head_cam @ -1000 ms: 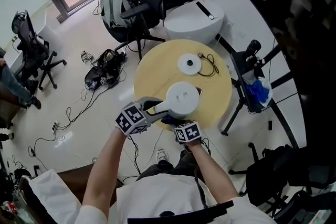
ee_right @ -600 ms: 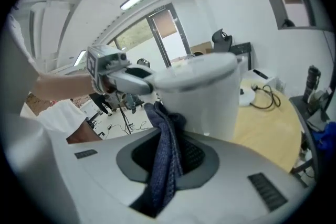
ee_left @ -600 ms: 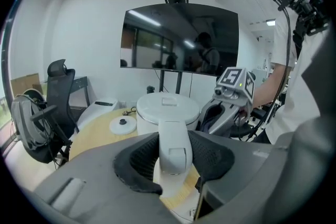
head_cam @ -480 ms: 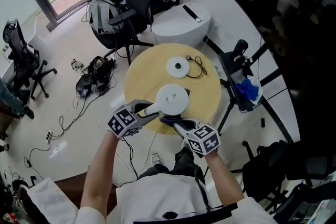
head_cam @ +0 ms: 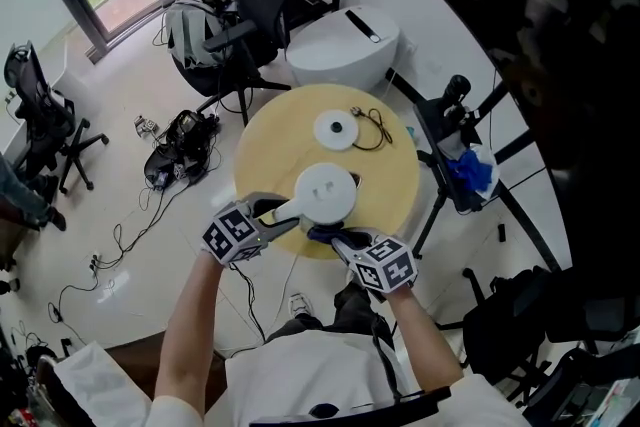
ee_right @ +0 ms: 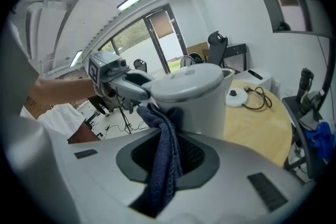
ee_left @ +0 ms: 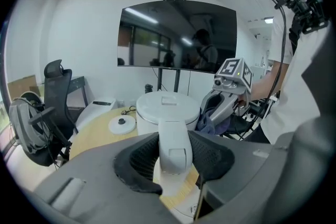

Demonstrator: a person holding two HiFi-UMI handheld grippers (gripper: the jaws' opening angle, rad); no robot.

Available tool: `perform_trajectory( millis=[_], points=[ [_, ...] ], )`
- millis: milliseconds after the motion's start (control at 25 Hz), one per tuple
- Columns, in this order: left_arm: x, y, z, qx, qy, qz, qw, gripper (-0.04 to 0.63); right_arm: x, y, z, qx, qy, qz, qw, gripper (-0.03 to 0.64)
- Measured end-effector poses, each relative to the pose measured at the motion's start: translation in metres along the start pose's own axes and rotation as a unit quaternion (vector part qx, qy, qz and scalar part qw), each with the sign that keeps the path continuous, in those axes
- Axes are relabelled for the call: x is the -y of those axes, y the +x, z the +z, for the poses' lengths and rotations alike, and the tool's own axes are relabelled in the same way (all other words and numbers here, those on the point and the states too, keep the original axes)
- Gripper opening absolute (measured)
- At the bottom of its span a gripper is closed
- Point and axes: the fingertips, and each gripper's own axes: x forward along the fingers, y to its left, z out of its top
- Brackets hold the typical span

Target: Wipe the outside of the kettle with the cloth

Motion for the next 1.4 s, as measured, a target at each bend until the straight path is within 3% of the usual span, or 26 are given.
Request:
perform_trajectory(
  millis=[240,520,960,1400],
  points=[
    [0.000,0.000,0.000,-0.009,0.003,-0.003,1.0000,0.175,0.024,0.053,-0.061,-0.073,0.040,0.007,0.996,0.067],
    [-0.001,-0.004,-0.002,-0.017,0.003,0.003,0.9998,0.173,0.062,0.094,-0.125,-0.158,0.031,-0.052,0.986,0.069],
    [-0.002,-0.006,-0.003,-0.023,0.006,0.004,0.9997,0.173,0.045,0.025,-0.043,-0.064,-0.037,-0.066,0.995,0.067],
    [-0.003,-0.003,-0.001,-0.028,0.014,-0.006,0.9995,0.175,0.026,-0.048,0.039,0.000,-0.127,-0.108,0.986,0.067]
  ],
)
